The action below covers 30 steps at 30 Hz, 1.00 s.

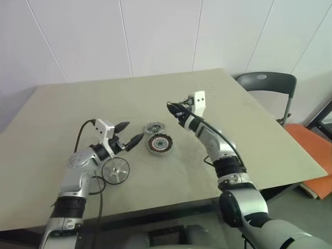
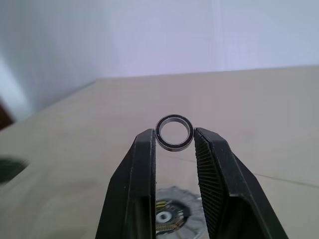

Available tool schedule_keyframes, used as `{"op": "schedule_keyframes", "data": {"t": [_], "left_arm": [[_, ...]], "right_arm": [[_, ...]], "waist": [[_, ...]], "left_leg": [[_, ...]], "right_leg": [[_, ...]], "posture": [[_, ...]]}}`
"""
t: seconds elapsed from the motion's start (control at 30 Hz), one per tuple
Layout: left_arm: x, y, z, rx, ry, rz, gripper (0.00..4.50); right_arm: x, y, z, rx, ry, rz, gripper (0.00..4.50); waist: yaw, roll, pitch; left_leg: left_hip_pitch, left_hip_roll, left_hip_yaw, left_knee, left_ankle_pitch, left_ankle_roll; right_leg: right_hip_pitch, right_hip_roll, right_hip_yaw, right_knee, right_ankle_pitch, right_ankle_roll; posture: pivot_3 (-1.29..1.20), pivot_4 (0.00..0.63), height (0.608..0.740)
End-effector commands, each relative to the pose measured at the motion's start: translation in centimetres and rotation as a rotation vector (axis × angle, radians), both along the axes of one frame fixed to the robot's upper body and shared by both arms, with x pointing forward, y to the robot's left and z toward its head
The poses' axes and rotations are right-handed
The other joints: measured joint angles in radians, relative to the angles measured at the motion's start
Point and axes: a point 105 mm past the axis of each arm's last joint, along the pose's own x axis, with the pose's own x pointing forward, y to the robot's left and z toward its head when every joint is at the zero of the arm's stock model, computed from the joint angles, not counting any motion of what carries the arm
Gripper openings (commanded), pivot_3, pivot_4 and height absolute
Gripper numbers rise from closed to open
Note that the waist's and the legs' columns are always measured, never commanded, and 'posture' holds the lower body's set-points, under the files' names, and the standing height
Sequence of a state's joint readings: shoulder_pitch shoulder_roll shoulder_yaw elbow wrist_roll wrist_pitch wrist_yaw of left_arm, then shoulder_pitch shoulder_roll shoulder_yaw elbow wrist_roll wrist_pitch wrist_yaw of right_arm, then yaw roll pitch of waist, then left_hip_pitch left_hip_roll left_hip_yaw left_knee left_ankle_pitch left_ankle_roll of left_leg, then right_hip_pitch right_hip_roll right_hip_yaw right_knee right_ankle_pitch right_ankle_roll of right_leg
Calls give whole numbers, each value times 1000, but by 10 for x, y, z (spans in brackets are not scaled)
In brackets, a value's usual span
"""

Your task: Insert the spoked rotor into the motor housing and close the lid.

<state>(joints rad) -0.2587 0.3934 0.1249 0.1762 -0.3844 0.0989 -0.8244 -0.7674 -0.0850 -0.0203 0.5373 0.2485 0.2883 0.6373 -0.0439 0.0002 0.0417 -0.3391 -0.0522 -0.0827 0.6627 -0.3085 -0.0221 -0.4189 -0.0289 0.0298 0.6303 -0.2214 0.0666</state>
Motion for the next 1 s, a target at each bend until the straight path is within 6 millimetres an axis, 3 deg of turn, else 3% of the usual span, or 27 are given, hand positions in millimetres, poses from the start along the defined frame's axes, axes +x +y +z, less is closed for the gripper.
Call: {"op": "schedule_keyframes", "data": {"t": [0.03, 0.3, 0.47, 0.67, 1.0], "left_arm": [[-6, 11, 13, 7, -52, 6, 4500], [-14, 14, 6, 24, -27, -1, 4500], [-14, 10, 3, 34, -22, -5, 4500], [-13, 8, 4, 35, -24, -18, 4500], [-27, 4, 8, 36, -22, -95, 4500]], "right_arm": [[-21, 13, -5, -187, -20, 221, 750], [-21, -1, -18, -326, 110, 259, 750], [-33, 10, -20, -325, 192, 335, 750], [-46, 19, -36, -385, 241, 386, 750], [-36, 17, -53, -511, 212, 327, 750]], "waist": [[0, 0, 0], [3, 0, 0], [3, 0, 0], [3, 0, 0], [2, 0, 0]], "left_leg": [[0, 0, 0, 0, 0, 0], [0, 0, 0, 0, 0, 0], [0, 0, 0, 0, 0, 0], [-1, 0, 0, 0, 0, 0], [-1, 0, 0, 0, 0, 0]], "right_leg": [[0, 0, 0, 0, 0, 0], [0, 0, -1, 0, 0, 0], [-1, -1, -1, 0, 0, 0], [-1, -1, -1, 0, 0, 0], [-1, -1, -1, 0, 0, 0]], "posture": [[0, 0, 740], [0, 0, 740], [0, 0, 740], [0, 0, 740], [0, 0, 740]]}}
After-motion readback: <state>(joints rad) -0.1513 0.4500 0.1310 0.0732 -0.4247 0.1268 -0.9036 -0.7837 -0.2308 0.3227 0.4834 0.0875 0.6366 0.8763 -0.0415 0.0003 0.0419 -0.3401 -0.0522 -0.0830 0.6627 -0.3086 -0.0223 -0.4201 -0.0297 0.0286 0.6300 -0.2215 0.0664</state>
